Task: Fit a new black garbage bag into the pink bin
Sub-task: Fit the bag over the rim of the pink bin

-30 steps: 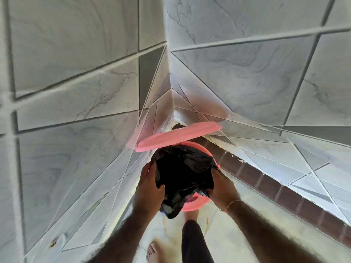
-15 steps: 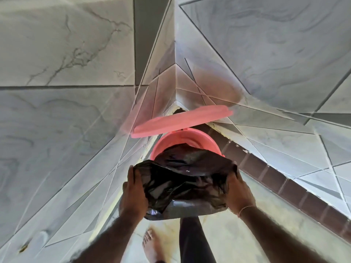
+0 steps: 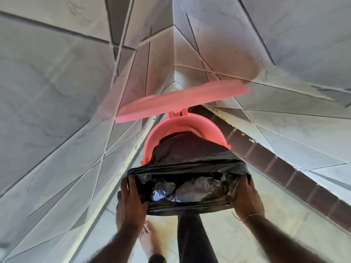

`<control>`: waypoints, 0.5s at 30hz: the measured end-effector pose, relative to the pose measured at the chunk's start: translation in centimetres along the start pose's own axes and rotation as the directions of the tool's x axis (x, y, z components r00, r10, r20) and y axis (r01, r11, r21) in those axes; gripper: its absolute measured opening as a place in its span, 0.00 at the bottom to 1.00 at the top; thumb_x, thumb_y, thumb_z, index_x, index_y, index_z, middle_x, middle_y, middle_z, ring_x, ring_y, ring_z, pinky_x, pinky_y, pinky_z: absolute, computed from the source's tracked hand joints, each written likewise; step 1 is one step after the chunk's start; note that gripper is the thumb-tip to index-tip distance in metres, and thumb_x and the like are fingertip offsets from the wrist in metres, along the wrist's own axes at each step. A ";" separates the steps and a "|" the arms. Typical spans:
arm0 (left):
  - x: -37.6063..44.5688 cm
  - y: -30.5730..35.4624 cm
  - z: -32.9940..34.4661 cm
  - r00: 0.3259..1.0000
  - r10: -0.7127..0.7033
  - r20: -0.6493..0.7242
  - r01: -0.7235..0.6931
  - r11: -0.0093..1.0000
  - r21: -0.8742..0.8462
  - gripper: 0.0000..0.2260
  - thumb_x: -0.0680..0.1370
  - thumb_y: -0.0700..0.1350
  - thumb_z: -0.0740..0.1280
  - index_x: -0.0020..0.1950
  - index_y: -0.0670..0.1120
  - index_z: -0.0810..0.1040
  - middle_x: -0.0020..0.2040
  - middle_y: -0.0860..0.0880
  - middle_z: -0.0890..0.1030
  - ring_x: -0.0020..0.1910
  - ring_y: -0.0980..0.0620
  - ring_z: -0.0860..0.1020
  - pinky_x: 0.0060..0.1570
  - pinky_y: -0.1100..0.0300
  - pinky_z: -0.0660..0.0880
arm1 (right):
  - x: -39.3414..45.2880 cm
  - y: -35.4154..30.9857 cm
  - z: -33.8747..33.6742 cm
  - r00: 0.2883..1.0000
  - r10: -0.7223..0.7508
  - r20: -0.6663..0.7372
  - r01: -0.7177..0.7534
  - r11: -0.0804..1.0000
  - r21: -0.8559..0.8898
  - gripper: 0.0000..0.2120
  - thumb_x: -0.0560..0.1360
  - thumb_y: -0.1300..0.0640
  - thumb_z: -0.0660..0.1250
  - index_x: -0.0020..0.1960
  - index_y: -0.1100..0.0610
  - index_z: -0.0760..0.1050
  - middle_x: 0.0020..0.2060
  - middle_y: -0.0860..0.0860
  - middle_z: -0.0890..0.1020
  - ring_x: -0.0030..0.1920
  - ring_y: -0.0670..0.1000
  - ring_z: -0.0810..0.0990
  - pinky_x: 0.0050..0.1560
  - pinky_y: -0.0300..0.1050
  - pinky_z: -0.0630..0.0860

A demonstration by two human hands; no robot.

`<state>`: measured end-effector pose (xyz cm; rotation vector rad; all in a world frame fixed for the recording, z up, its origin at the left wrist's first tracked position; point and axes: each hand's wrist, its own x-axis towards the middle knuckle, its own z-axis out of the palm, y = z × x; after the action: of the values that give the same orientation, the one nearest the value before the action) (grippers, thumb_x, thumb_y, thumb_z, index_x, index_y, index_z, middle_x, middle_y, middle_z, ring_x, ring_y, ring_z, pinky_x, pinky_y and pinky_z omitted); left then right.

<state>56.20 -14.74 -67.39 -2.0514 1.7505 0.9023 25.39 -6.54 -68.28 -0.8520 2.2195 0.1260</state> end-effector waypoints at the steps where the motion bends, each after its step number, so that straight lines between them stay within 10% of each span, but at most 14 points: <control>1: 0.4 -0.1 0.3 1.000 -0.002 -0.006 0.002 1.000 0.016 0.46 0.66 0.43 0.76 0.76 0.49 0.51 0.75 0.45 0.58 0.61 0.35 0.72 0.50 0.41 0.77 | 0.4 0.4 0.3 1.000 -0.005 -0.012 0.005 1.000 -0.003 0.35 0.63 0.52 0.74 0.65 0.50 0.61 0.69 0.53 0.68 0.50 0.67 0.80 0.40 0.58 0.78; 15: 7.8 2.3 -1.9 0.989 0.093 -0.113 -0.097 0.995 -0.037 0.41 0.70 0.44 0.68 0.76 0.57 0.47 0.73 0.43 0.62 0.63 0.31 0.70 0.57 0.37 0.72 | 8.2 -1.6 -3.5 0.949 -0.304 -0.081 0.308 0.950 0.042 0.52 0.61 0.46 0.78 0.76 0.46 0.51 0.76 0.52 0.60 0.71 0.59 0.67 0.65 0.56 0.73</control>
<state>55.01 -22.43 -70.44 -2.0978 1.9174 0.8745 20.12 -13.33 -71.07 -1.1756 2.1168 -0.1158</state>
